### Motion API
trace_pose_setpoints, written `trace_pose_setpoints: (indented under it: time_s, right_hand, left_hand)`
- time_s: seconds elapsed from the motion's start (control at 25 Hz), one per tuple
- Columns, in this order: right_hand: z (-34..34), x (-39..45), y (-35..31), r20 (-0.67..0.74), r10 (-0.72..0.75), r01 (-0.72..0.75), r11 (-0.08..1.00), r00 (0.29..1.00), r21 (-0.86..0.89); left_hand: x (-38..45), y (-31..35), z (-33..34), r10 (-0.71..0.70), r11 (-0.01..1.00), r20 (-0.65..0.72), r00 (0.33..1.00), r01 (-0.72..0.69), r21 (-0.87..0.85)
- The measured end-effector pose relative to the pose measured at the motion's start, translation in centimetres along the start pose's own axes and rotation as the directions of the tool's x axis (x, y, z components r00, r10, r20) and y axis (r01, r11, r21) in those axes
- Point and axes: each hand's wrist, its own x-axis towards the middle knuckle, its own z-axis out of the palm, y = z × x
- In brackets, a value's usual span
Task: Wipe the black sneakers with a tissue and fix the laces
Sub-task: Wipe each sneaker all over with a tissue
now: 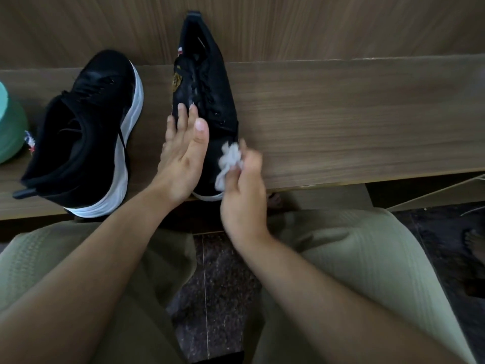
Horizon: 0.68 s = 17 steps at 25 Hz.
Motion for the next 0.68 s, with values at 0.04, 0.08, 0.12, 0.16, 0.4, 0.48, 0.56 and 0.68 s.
trace_pose_setpoints:
  time_s: [0.04,0.08,0.12,0.16,0.4,0.48,0.56,0.68]
  right_hand:
    - [0.1,-1.3,0.1,0.005,-0.015,0.015,0.999,1.000,-0.049]
    - [0.2,-1.7,0.2,0.005,-0.036,0.036,0.996,0.999,-0.087]
    - [0.3,-0.9,0.1,-0.003,-0.041,0.040,0.994,0.999,-0.105]
    - [0.4,0.7,-0.1,-0.009,-0.034,0.033,0.994,0.999,-0.106]
    - [-0.2,4.6,-1.3,0.012,0.061,-0.060,0.996,0.998,-0.068]
    - [-0.8,0.4,-1.1,0.070,0.018,-0.003,0.977,0.997,-0.214]
    - [-1.0,-1.8,-0.7,0.128,-0.022,0.062,0.946,0.992,-0.319]
    - [-0.7,1.6,0.5,0.022,-0.097,0.096,0.878,0.995,-0.469]
  left_hand:
    - [0.0,0.0,0.0,0.002,1.000,0.003,1.000,-0.002,0.002]
    - [-0.1,0.1,-0.1,0.006,1.000,0.005,1.000,-0.006,0.009]
    - [-0.1,-0.1,-0.1,0.007,1.000,0.004,1.000,-0.007,0.016]
    - [0.0,-0.1,-0.1,0.012,1.000,0.001,1.000,-0.012,0.020]
    - [0.3,-0.4,0.1,0.038,0.999,-0.013,0.999,-0.038,0.033]
    - [0.2,-0.4,0.1,0.035,0.999,-0.014,0.999,-0.035,0.032]
    - [0.1,-0.4,0.1,0.039,0.999,-0.008,0.999,-0.039,0.024]
    - [-0.1,-0.1,-0.3,0.012,1.000,0.020,1.000,-0.012,0.000]
